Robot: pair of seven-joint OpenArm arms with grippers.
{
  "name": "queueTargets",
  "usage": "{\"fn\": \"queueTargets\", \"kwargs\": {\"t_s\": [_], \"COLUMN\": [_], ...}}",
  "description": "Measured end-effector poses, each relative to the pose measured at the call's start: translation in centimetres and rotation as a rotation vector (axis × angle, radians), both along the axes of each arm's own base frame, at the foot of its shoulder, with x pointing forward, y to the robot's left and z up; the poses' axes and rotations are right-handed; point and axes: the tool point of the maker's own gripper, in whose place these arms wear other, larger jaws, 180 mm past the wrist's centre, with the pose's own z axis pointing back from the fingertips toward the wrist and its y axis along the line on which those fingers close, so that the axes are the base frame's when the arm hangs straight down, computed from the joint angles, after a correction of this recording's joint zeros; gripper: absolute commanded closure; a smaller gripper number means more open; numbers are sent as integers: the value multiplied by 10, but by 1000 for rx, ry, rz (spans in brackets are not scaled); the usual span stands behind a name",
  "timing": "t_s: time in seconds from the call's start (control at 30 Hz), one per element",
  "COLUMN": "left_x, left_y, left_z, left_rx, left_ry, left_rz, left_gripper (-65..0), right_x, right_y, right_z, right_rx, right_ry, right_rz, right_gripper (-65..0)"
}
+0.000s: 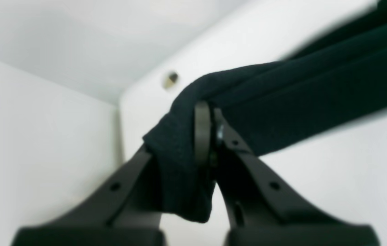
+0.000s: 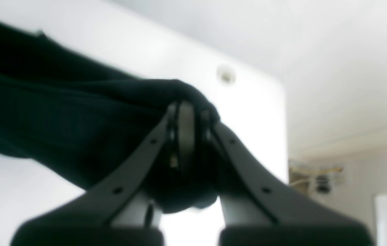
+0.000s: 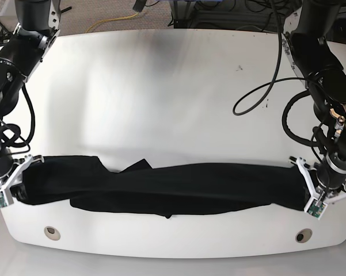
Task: Fold the T-shirt properly
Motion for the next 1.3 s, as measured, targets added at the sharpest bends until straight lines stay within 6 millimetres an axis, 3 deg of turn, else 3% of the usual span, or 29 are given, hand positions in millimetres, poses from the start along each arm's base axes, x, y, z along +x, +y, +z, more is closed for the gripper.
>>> {"fn": "queueTargets", "kwargs": {"t_s": [0.27, 0.33, 0.67, 0.8, 1.0, 1.3], "left_x": [-40, -57, -141, -172, -211, -243], "left_y": [-6, -2, 3, 6, 25, 46], "left_z": [-79, -103, -188, -211, -228, -235], "left_rx": [-74, -96, -142, -150, -149, -146], "left_ry": [187, 255, 523, 612, 696, 749], "left_rz": [-31, -16, 8, 26, 93, 169], "left_gripper": [-10, -10, -10, -10, -10, -10], "right_x": [-44, -59, -134, -162, -204, -234], "right_y": [-7, -5, -17, -15, -1, 4], "right_z": [-54, -71, -138, -160, -196, -213], "right_rx": [52, 93, 225, 276, 333, 348], "right_ry": [114, 141, 316, 387, 505, 587], "right_rz": [-50, -59, -150, -184, -213, -228], "right_gripper": [0, 0, 0, 0, 0, 0]}}
